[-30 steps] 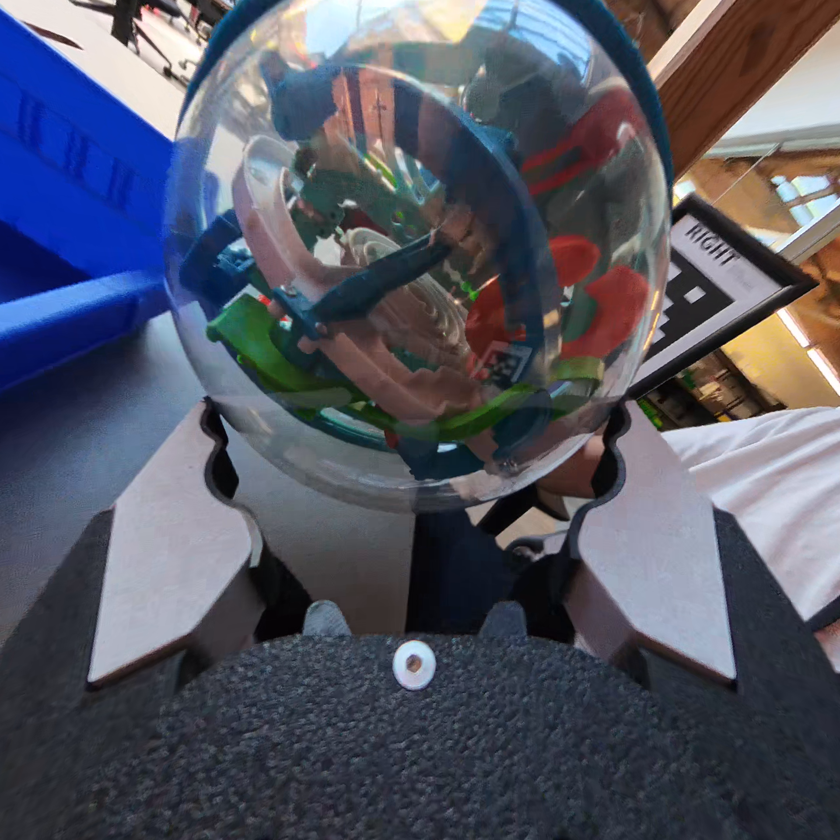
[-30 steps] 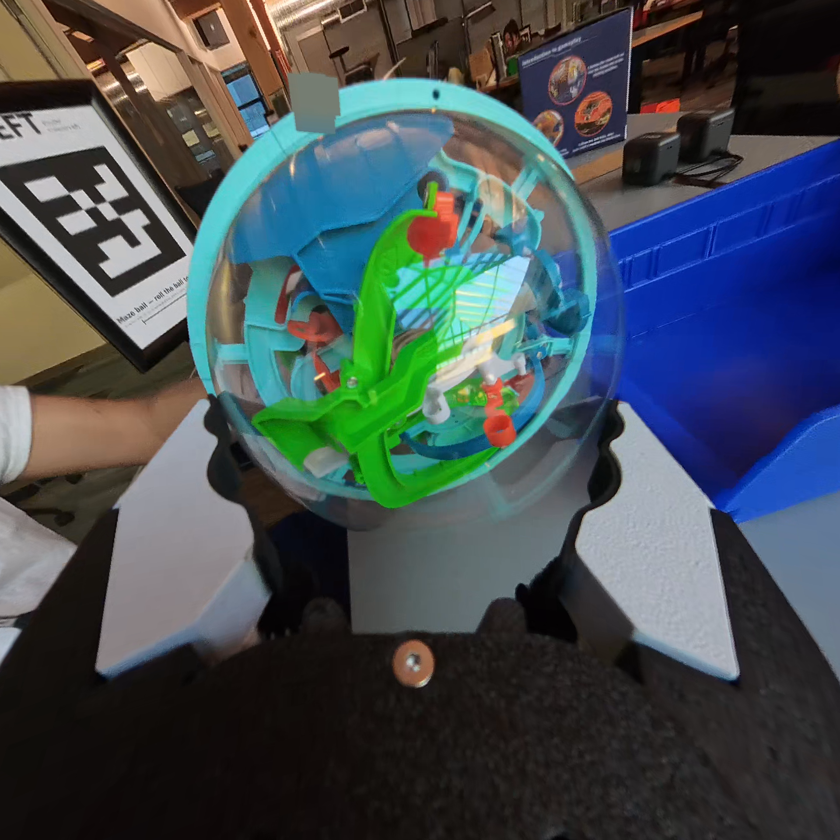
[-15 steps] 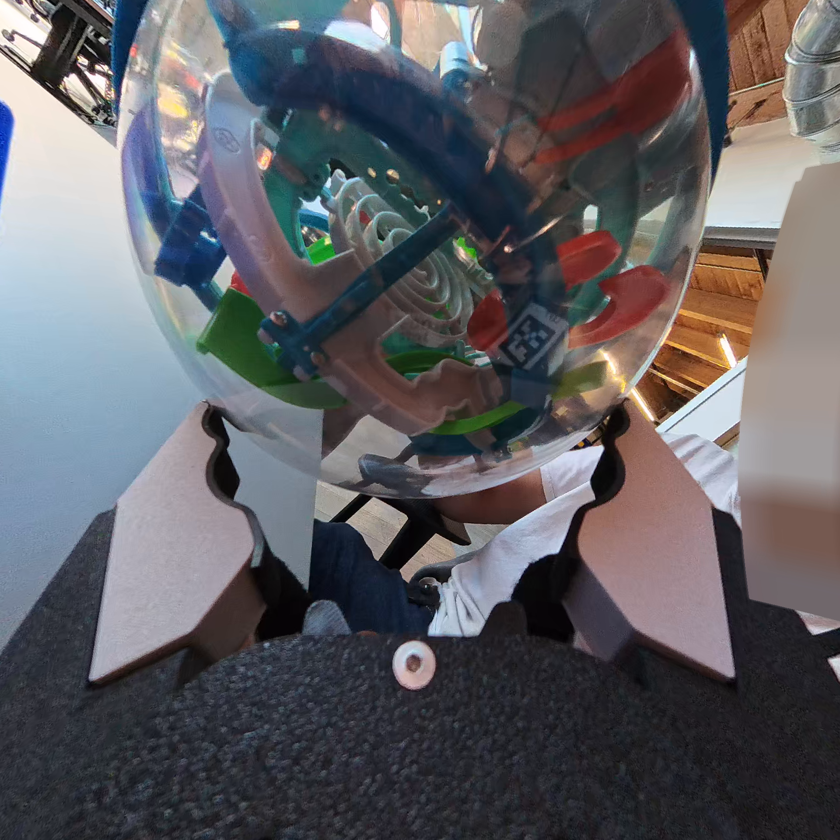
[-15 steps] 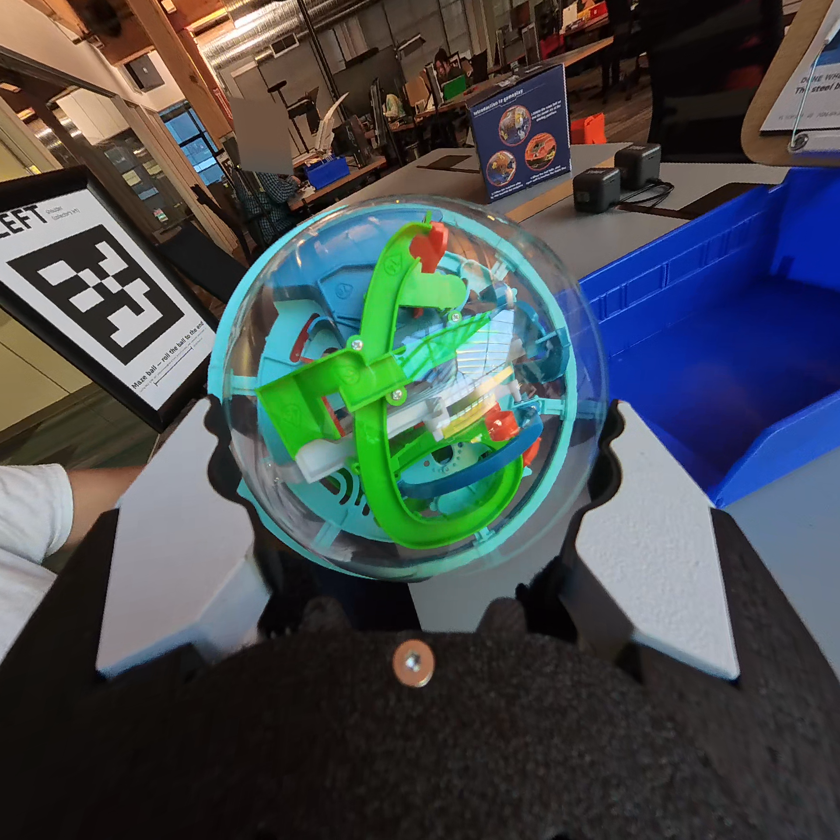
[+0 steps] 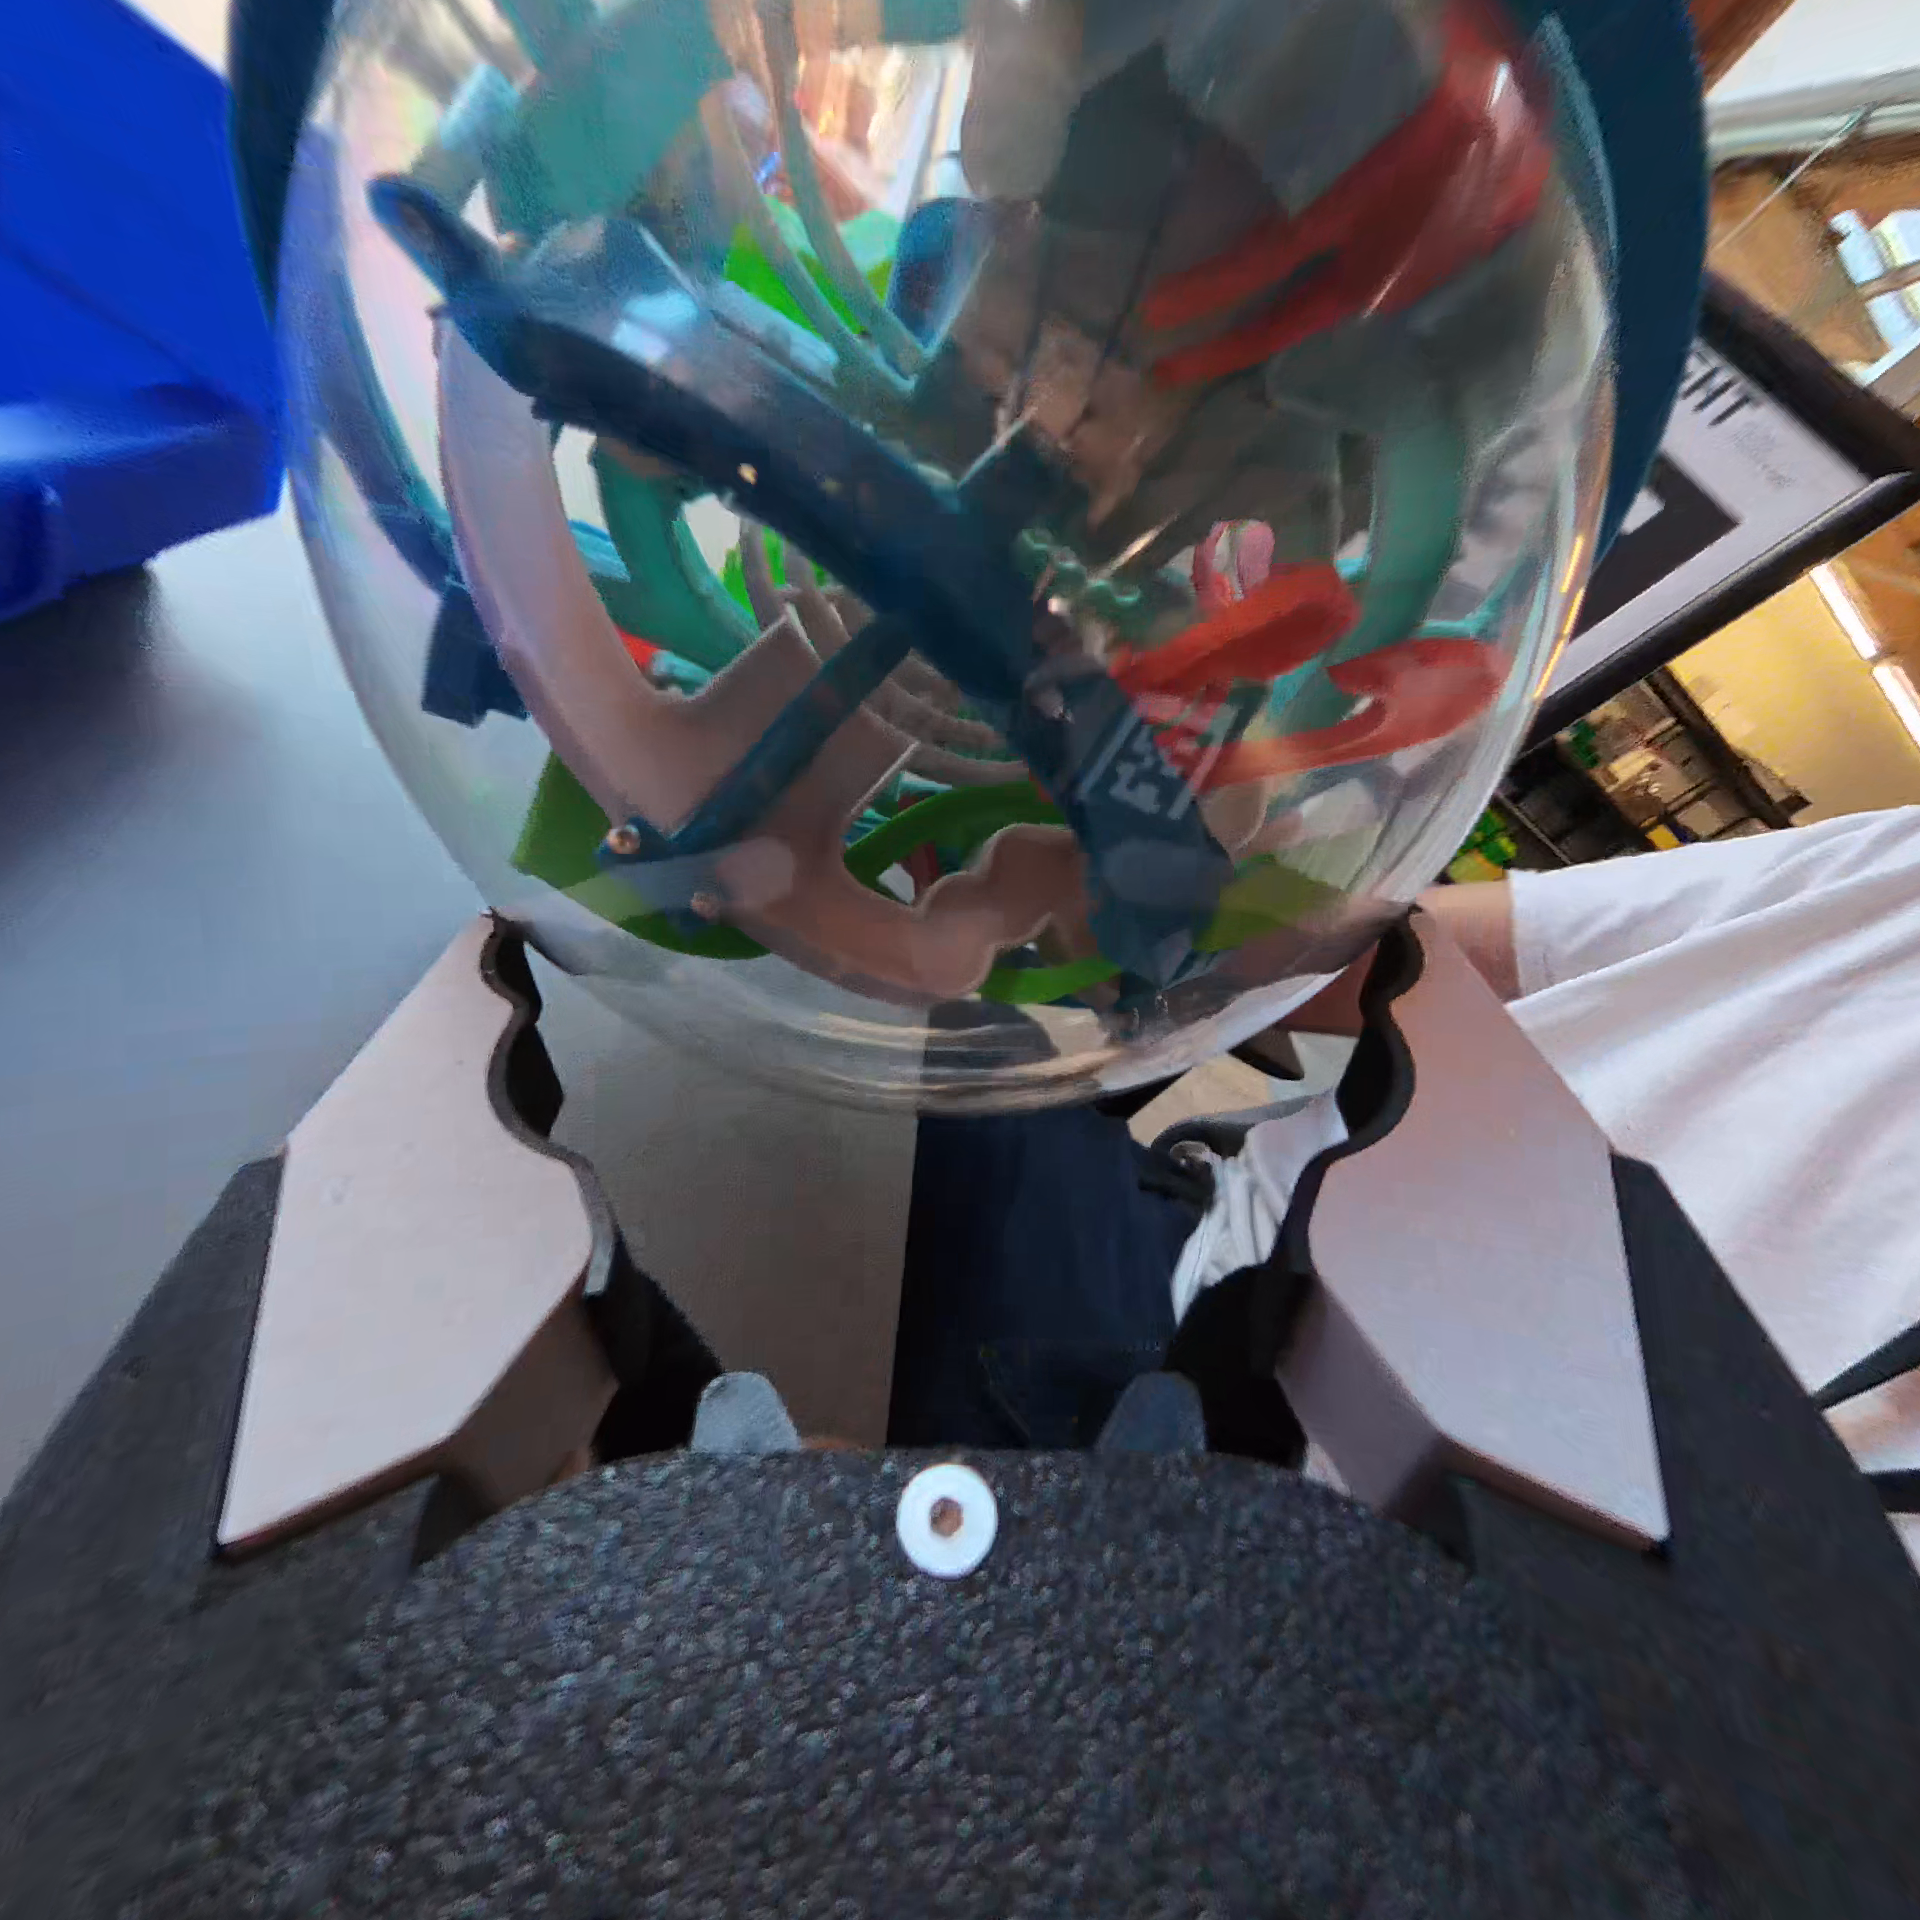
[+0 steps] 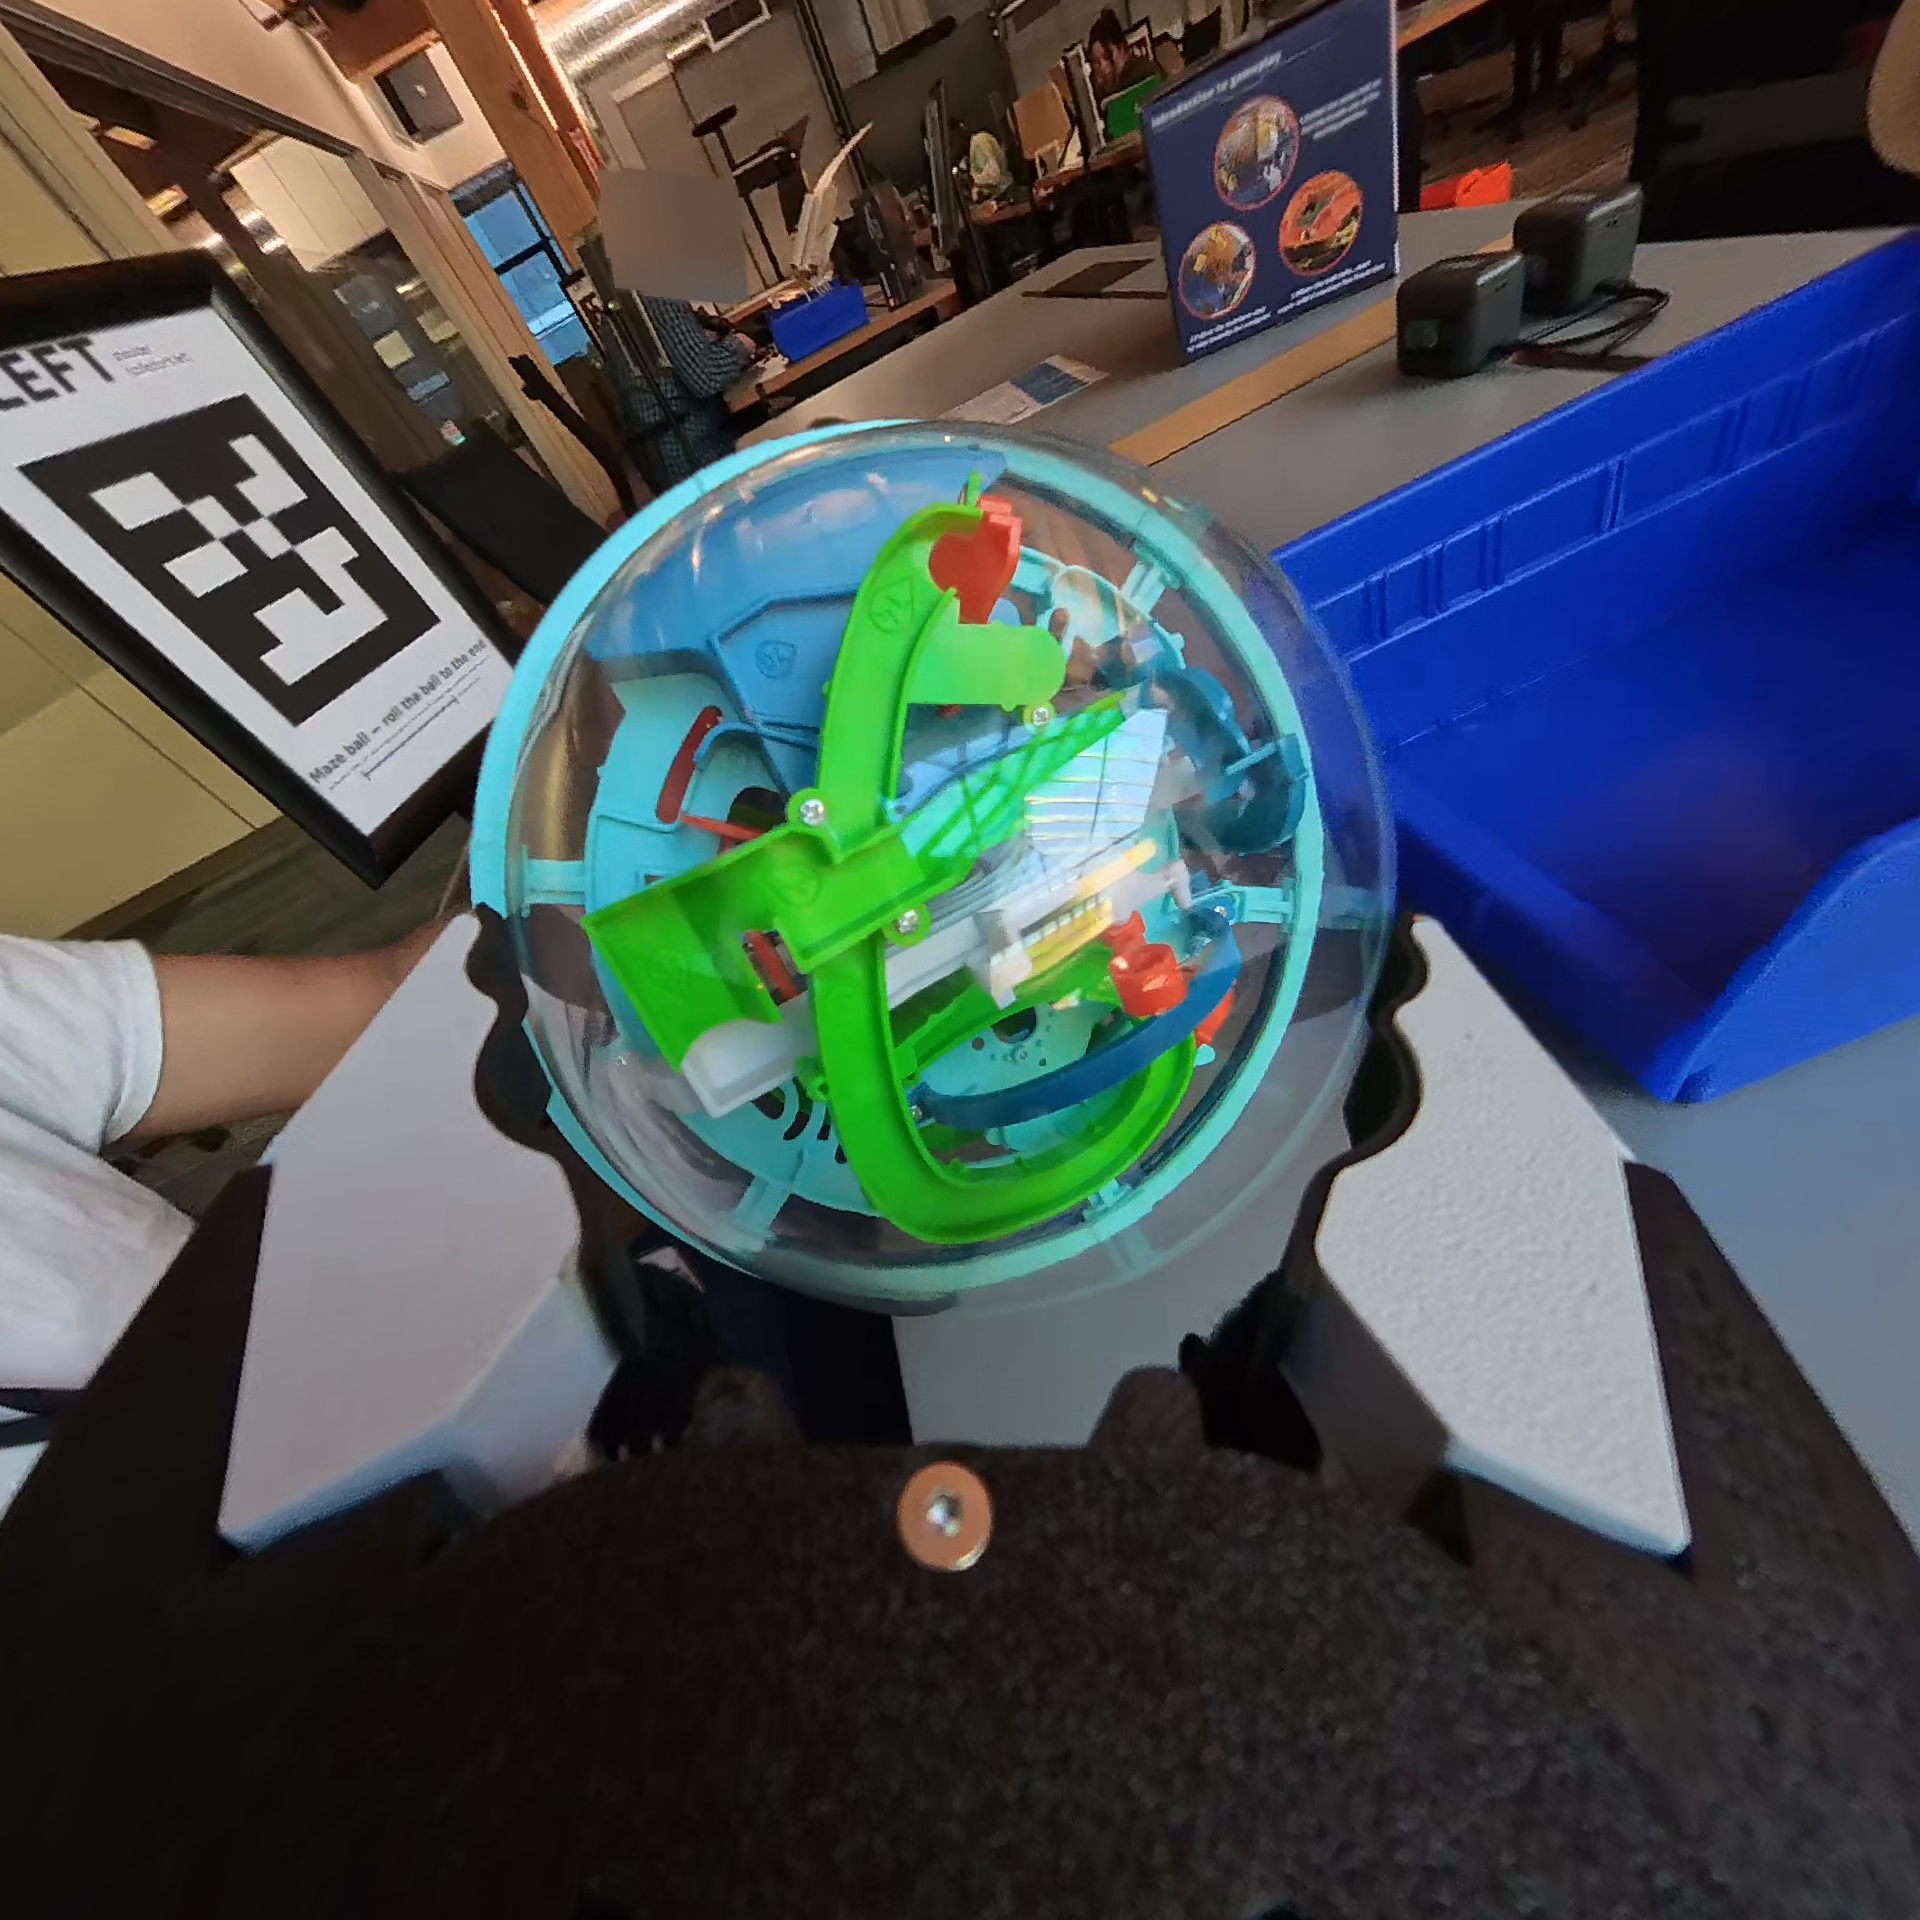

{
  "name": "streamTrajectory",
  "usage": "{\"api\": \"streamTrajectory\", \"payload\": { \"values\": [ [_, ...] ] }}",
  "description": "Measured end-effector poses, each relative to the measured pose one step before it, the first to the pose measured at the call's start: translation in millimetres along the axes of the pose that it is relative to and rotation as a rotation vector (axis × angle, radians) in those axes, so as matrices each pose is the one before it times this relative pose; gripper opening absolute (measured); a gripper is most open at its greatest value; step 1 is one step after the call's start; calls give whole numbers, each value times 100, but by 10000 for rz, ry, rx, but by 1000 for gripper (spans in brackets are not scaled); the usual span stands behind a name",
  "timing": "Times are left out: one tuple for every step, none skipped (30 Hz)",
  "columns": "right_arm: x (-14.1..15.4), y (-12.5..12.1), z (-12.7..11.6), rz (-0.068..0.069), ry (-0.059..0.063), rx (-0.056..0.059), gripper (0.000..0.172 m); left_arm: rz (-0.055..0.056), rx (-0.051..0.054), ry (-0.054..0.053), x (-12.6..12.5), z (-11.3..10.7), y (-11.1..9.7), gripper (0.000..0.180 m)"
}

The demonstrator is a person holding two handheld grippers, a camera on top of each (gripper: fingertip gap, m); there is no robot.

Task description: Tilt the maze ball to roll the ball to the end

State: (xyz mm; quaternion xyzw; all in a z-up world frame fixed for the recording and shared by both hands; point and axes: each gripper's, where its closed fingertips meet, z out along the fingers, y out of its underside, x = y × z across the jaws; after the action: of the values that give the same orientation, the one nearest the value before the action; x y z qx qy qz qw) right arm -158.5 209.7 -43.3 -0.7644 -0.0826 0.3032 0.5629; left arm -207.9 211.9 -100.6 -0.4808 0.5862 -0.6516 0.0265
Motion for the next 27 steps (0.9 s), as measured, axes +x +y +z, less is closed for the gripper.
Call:
{"api": "streamTrajectory", "payload": {
  "values": [
    [350, 509, -62, 68, -117, -53, 154, -60, -272, -133, -313, 245, 494, 151],
    [315, 436, -69, 78, -100, -85, 154, -55, -299, -116, -244, 264, 480, 151],
    [242, 293, -80, 34, -87, -62, 154, -11, -276, -146, -208, 257, 418, 151],
    [208, 189, -91, 6, -76, -7, 154, 43, -312, -215, -217, 258, 433, 150],
    [214, 195, -76, 2, -65, -2, 154, 108, -323, -295, -264, 253, 425, 149],
    [221, 253, -74, 6, -64, -16, 154, 108, -286, -308, -270, 266, 384, 148],
    [237, 302, -51, 38, -61, -28, 154, 105, -262, -300, -291, 284, 375, 148],
    [287, 350, -30, 70, -45, -53, 154, 133, -172, -281, -271, 302, 243, 148],
    [186, 127, -32, 47, -88, 82, 154, 115, -1, -191, -131, 237, 0, 150],
    [104, -285, -126, 74, -65, 337, 154, 71, 26, -146, -78, 160, -83, 151],
    [87, -217, -103, 68, -46, 211, 153, 77, -49, -114, -39, 143, -1, 151],
    [21, -140, -77, 22, -23, 90, 152, 88, -106, -112, -20, 92, 67, 151],
    [-27, -22, -25, -39, -29, -18, 152, 129, -122, -156, -53, 22, 86, 151],
    [-16, 4, 8, -23, -22, -54, 152, 239, -99, -250, -128, -155, 40, 151],
    [42, -17, 44, 27, 11, -25, 152, 358, -69, -287, -121, -426, -31, 150],
    [71, -58, 84, 59, 7, -11, 152, 397, -42, -213, -2, -708, -165, 153],
    [86, -83, 95, 67, -17, -5, 152, 382, 24, -164, 0, -972, -404, 157],
    [100, -92, 125, 66, -43, -3, 152, 366, 109, -145, -69, -1142, -677, 158],
    [108, -120, 165, 76, -59, 7, 152, 308, 190, -148, -220, -1202, -948, 158],
    [121, -126, 181, 80, -67, 6, 152, 241, 221, -60, -220, -1093, -1123, 158],
    [114, -139, 205, 65, -83, -7, 152, 211, 190, 139, -2, -814, -1113, 158],
    [102, -139, 215, 60, -94, -27, 152, 198, 40, 173, -17, -410, -921, 158],
    [105, -138, 222, 56, -102, -35, 152, 192, -173, -15, -413, 27, -572, 158],
    [121, -155, 215, 82, -93, -32, 152, 199, -318, -17, -488, 402, -247, 159],
    [143, -145, 210, 102, -70, -8, 151, 143, -356, 121, -340, 670, -77, 159],
    [120, -125, 170, 91, -51, -24, 151, 72, -324, 155, -292, 783, -23, 159],
    [73, -73, 123, 60, -34, -47, 151, 80, -295, 141, -242, 749, 31, 159]
  ]
}}
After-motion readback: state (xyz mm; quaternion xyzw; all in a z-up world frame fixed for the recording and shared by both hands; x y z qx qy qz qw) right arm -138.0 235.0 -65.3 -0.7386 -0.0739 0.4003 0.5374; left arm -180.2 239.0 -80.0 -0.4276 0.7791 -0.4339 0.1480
